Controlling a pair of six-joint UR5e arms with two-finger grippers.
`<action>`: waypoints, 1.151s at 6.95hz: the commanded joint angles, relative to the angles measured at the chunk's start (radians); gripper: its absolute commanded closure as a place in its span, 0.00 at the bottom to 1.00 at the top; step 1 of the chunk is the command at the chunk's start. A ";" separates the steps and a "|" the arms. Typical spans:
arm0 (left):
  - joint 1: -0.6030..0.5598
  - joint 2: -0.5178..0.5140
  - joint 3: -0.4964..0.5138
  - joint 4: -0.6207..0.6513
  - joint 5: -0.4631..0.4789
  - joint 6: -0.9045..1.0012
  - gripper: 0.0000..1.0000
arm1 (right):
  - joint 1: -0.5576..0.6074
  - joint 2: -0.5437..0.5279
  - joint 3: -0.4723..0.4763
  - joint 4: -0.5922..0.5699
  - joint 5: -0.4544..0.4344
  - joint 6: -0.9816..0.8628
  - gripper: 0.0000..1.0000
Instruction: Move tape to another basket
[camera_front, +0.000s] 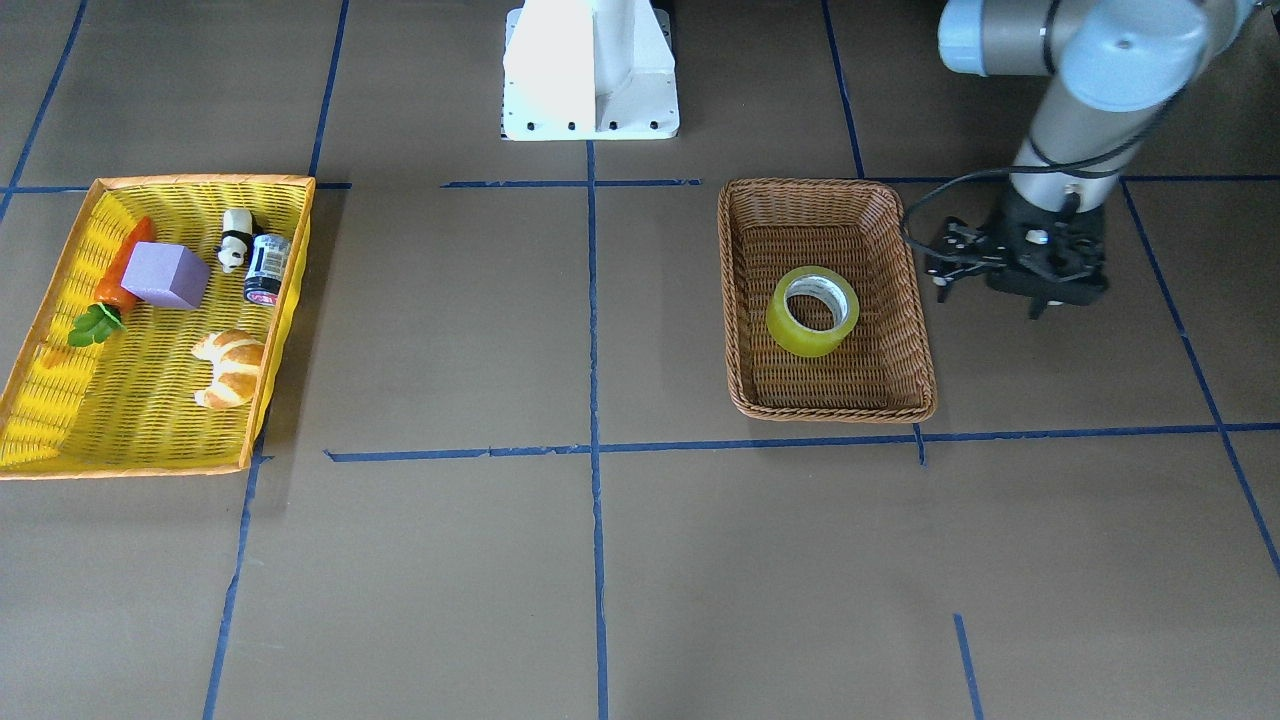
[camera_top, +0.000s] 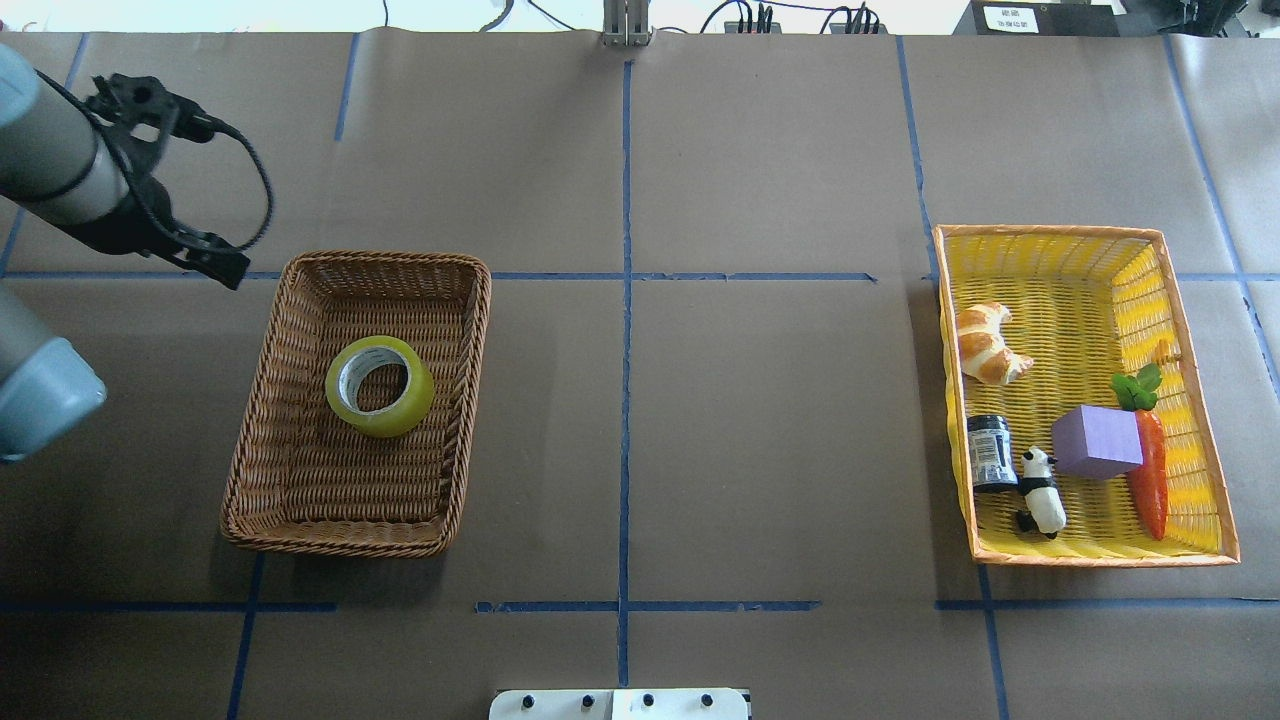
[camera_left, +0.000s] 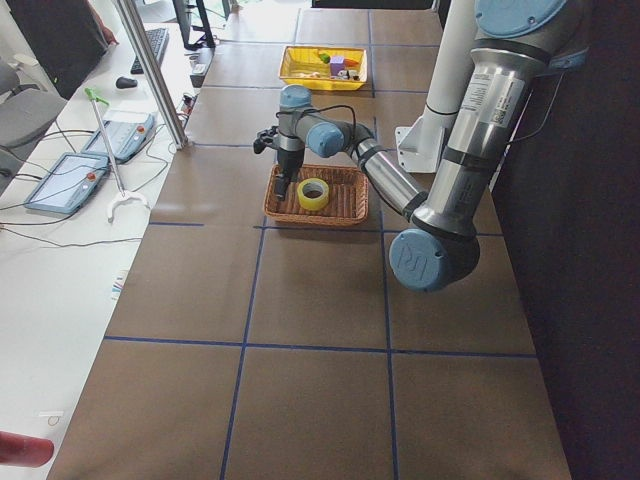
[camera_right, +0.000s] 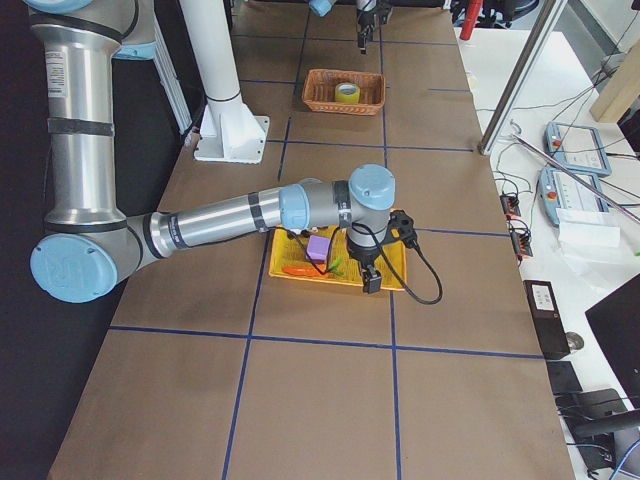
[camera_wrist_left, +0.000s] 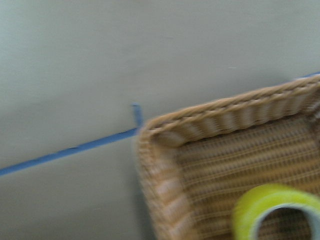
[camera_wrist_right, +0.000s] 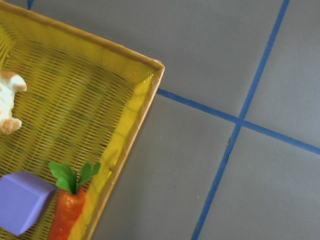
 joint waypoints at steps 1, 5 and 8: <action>-0.272 0.118 0.078 0.005 -0.131 0.314 0.00 | 0.048 -0.071 -0.070 0.010 -0.001 -0.051 0.00; -0.519 0.348 0.211 -0.010 -0.222 0.508 0.00 | 0.051 -0.073 -0.076 0.010 0.002 0.003 0.00; -0.522 0.335 0.229 -0.017 -0.220 0.505 0.00 | 0.051 -0.069 -0.081 0.010 0.000 0.007 0.00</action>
